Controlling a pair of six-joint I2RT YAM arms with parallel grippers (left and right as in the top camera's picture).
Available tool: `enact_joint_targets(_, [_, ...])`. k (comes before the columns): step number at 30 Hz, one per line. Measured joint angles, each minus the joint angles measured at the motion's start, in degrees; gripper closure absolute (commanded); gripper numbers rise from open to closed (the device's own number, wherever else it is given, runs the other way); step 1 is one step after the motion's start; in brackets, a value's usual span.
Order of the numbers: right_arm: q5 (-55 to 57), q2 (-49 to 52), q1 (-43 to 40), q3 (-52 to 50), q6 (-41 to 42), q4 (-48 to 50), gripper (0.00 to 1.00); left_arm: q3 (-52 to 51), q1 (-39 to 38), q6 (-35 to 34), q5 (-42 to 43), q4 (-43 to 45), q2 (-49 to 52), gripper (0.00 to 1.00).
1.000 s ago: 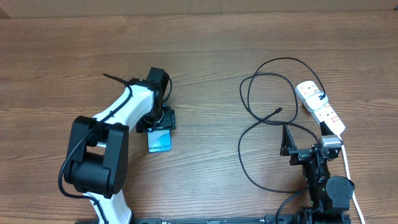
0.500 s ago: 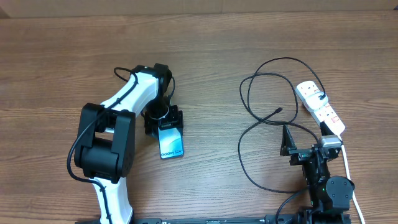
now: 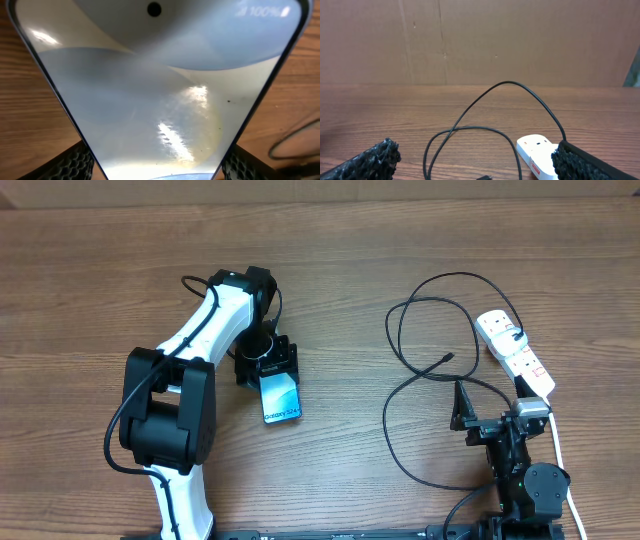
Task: Plug charger to phone and switch on socket
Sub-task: 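Lift the phone with the left gripper and tilt it upright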
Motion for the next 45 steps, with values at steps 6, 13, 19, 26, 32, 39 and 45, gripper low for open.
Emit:
enact_joint_targets(6, [-0.02, 0.00, 0.00, 0.00, 0.00, -0.02, 0.00, 0.44, 0.00, 2.75, 8.15, -1.77, 0.02, 0.49])
enact_joint_targets(13, [-0.02, 0.00, 0.00, 0.00, -0.02, -0.02, 0.00, 1.27, 0.00, 7.82, 20.09, -5.44, 0.00, 0.52])
enact_joint_targets(19, [0.00, 0.00, 0.00, 0.00, -0.02, -0.02, 0.00, 1.27, 0.00, 10.54, 32.22, -6.58, 0.00, 0.52])
enact_joint_targets(26, [0.00, 0.00, 0.00, 0.00, 0.00, -0.04, 0.00, 1.31, 0.00, 11.63, 51.95, -6.64, 0.00, 0.51])
enact_joint_targets(32, [-0.04, 0.00, 0.00, 0.00, 0.00, -0.02, 0.00, 1.31, 0.44, 11.78, 60.50, -8.11, 0.00, 0.53])
enact_joint_targets(39, [0.00, 0.00, 0.00, 0.00, -0.02, -0.04, 0.00, 1.31, 1.20, 11.76, 66.25, -8.11, 0.00, 0.56])
enact_joint_targets(45, [-0.02, 0.00, 0.00, 0.00, -0.02, -0.02, 0.00, 1.31, 1.42, 11.72, 68.37, -8.11, 0.00, 0.55])
